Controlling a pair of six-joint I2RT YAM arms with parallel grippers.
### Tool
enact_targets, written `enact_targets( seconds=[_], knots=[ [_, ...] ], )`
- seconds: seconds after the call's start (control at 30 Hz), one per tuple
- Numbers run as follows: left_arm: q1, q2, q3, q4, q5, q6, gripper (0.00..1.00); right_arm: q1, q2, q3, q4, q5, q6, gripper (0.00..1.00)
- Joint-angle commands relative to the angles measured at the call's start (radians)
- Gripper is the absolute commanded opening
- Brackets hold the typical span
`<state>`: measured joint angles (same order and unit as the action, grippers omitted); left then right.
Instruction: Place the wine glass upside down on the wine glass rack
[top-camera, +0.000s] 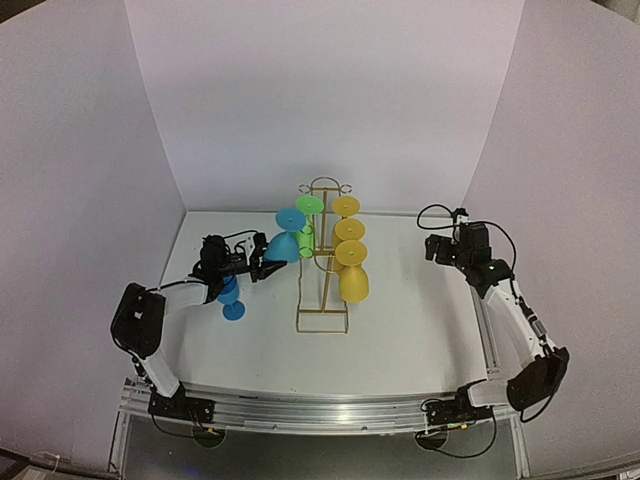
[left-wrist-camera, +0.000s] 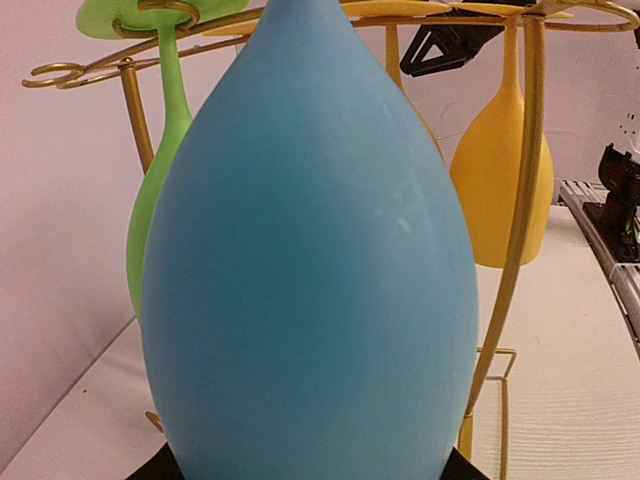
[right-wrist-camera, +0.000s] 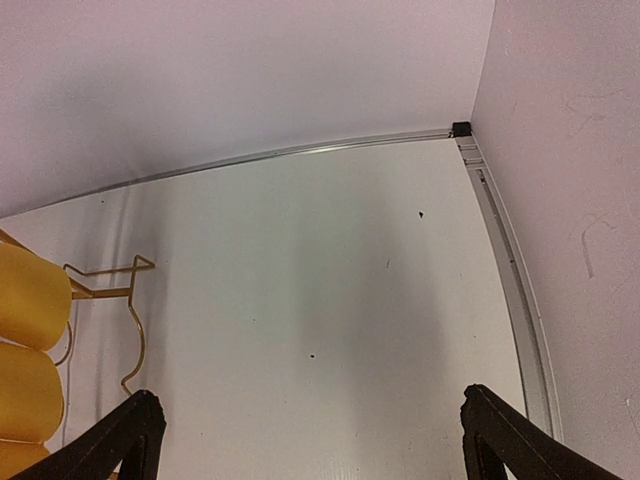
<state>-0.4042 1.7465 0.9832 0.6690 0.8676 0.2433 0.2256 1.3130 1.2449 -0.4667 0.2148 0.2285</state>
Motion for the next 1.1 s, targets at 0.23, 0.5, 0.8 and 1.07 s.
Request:
enact_targets(
  seconds=[0.23,0.5,0.8,1.07],
  knots=[
    [0.002,0.050,0.097,0.056,0.100,0.045,0.22,0.003,-0.062,-0.042,0.021,-0.006,-0.023,0.98],
    [-0.011,0.072,0.142,0.002,0.062,0.100,0.22,0.002,-0.070,-0.044,0.028,-0.020,-0.024,0.98],
    [-0.032,0.093,0.170,-0.054,0.034,0.150,0.22,0.002,-0.106,-0.067,0.030,-0.009,-0.026,0.98],
    [-0.036,0.118,0.212,-0.071,0.039,0.129,0.22,0.002,-0.121,-0.077,0.032,-0.019,-0.034,0.98]
  ],
)
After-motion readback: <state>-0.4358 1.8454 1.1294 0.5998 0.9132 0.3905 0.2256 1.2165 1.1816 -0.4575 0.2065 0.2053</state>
